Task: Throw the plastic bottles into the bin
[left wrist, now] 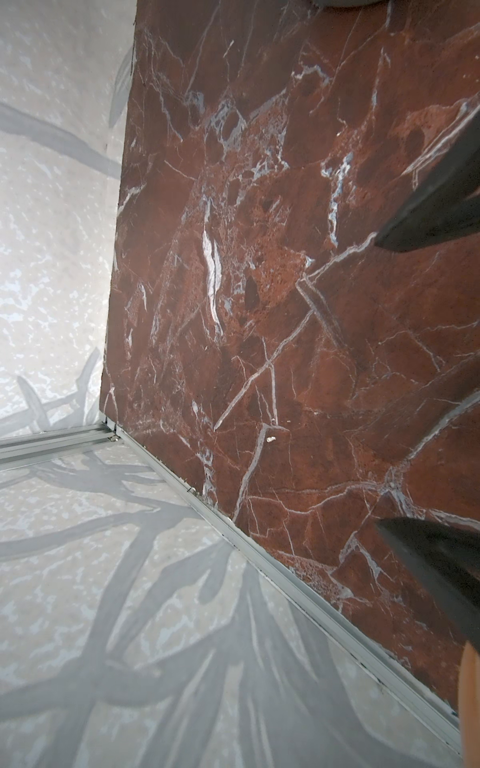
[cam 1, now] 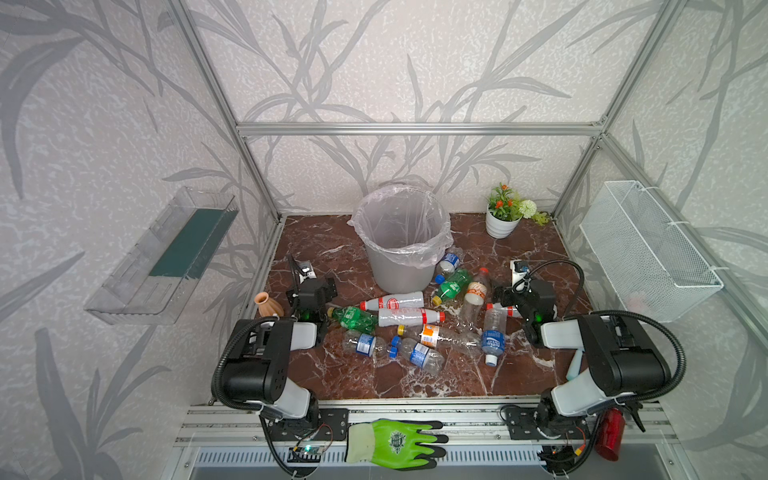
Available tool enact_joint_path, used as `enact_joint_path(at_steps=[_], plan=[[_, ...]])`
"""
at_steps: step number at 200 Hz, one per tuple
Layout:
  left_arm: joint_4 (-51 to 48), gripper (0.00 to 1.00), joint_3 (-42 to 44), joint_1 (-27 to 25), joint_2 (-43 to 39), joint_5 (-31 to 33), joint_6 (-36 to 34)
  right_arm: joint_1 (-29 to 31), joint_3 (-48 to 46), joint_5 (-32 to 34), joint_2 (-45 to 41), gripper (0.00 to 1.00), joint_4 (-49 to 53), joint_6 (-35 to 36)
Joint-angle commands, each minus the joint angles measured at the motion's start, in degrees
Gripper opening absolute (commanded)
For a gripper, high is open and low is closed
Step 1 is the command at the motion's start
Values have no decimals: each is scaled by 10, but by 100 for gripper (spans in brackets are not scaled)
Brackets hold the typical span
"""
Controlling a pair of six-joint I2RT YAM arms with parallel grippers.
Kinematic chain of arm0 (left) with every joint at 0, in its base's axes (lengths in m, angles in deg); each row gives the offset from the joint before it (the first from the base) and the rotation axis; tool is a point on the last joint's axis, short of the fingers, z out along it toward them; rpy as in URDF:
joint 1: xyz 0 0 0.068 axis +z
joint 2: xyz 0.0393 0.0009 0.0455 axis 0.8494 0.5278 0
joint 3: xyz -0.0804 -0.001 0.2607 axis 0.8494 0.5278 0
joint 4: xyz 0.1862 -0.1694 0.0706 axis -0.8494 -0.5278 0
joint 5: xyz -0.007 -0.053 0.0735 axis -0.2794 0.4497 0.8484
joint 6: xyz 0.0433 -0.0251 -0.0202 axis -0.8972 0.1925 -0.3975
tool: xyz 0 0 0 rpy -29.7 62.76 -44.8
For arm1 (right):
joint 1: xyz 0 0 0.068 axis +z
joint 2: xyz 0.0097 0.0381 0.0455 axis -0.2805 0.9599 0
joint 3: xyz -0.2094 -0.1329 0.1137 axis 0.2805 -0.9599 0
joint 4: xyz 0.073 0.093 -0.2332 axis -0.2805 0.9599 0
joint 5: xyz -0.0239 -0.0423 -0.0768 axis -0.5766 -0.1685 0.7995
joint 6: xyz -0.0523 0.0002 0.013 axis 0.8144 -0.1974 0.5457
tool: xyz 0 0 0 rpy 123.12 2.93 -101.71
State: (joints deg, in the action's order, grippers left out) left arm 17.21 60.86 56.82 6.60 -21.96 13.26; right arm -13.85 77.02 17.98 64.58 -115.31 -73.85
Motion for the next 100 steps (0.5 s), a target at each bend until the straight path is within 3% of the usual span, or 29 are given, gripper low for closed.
enact_joint_path(at_steps=[1, 84, 100], plan=[[-6, 99, -8, 3, -3, -1, 3, 1, 12, -6, 3, 99, 0, 4], [-3, 99, -5, 3, -4, 0, 3, 1, 10, -6, 3, 99, -2, 4], [-41, 99, -11, 1, -32, 14, 12, -6, 18, 38, -29, 99, 37, -21]])
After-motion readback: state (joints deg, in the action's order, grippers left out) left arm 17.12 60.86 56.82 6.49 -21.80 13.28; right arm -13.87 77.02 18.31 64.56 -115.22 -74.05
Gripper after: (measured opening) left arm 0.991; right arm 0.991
